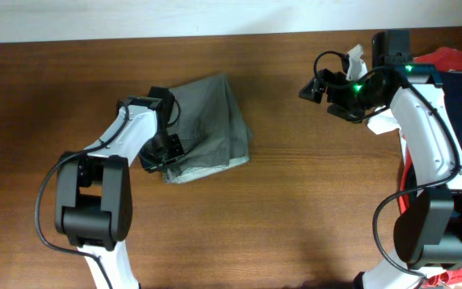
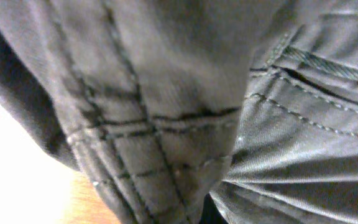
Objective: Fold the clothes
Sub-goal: 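Carry the folded shorts with the left gripper to the table's far-left corner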
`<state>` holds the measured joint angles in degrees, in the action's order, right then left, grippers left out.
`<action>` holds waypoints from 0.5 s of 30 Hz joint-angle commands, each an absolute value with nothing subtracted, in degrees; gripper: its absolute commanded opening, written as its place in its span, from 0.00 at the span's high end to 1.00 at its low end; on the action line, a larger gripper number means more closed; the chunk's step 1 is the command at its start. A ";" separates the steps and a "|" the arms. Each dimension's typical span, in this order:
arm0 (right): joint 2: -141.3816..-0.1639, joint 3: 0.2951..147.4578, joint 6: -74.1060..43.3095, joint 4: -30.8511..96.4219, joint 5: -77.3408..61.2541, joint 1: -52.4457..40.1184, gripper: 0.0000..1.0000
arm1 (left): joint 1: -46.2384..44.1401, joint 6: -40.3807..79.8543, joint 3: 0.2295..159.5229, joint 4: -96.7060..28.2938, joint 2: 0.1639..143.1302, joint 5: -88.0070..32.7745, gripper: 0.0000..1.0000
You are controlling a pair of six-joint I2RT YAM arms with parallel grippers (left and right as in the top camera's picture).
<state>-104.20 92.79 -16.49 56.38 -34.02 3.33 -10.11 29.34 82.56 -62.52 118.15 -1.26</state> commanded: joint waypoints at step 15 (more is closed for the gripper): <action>-104.60 92.90 -16.29 56.36 -33.76 3.40 0.02 | 10.48 18.50 114.58 -61.23 124.29 25.96 0.99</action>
